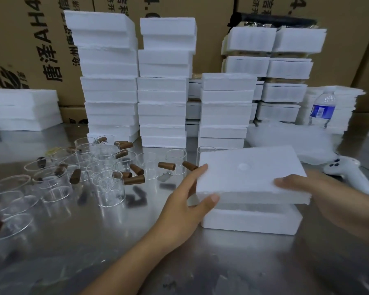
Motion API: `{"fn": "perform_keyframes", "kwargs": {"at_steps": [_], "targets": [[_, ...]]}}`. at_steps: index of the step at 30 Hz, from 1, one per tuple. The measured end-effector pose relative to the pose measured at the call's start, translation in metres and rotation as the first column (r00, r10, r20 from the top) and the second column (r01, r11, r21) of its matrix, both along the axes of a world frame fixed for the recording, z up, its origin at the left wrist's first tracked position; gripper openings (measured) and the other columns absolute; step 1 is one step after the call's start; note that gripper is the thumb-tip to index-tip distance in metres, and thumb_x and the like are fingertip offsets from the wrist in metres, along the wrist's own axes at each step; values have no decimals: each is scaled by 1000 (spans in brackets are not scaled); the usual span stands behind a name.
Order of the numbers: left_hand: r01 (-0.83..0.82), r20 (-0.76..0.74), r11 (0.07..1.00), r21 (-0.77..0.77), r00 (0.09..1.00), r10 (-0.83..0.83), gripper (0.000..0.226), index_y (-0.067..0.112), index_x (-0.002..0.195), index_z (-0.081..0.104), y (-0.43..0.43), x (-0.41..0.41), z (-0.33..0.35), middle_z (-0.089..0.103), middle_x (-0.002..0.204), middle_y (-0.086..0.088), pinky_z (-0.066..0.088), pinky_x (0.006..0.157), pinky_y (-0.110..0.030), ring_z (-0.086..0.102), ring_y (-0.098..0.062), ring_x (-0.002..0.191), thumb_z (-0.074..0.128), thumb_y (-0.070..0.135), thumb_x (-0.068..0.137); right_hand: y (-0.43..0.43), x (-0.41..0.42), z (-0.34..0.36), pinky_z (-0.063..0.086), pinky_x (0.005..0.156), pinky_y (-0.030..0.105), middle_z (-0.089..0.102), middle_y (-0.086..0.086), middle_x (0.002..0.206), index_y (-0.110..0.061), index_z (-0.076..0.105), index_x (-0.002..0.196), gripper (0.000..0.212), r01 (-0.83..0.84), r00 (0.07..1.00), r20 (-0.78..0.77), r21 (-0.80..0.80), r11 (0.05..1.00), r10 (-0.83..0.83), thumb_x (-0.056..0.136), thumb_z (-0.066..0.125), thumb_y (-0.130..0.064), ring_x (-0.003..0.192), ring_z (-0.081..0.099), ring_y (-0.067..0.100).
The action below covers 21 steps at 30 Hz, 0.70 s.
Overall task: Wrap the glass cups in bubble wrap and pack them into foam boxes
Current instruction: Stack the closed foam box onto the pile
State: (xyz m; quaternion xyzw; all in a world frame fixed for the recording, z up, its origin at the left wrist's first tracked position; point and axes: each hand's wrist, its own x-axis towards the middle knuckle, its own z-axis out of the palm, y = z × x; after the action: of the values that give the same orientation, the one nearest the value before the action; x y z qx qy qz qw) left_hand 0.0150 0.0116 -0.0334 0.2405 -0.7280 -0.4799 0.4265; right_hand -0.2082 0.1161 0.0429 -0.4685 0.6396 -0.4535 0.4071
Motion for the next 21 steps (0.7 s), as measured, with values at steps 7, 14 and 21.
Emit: {"fn": "perform_keyframes", "kwargs": {"at_steps": [7,14,21], "targets": [[26,-12,995,98,1000,-25,52,51,123,41,6,-4,2,52,123,32,40,80,-1,49,18,111,64,42,77,-5,9,24,38,96,35,54,-8,131,-36,44,136,96,195,950,-237,-49,980,-201,46,75,-51,114,53,17],[-39,87,997,64,996,34,30,58,110,52,3,7,12,53,122,24,40,72,0,51,18,103,47,58,81,-15,34,32,50,86,40,53,-8,94,-23,42,132,68,408,880,-68,-399,821,-470,72,74,-30,84,58,14],[-221,-176,967,124,955,241,27,19,99,62,-19,33,25,66,103,1,51,79,-19,63,-16,97,41,35,94,-22,81,45,43,43,6,49,-20,97,-31,41,117,55,178,931,-121,-675,716,-345,72,73,-26,74,57,-12]]}}
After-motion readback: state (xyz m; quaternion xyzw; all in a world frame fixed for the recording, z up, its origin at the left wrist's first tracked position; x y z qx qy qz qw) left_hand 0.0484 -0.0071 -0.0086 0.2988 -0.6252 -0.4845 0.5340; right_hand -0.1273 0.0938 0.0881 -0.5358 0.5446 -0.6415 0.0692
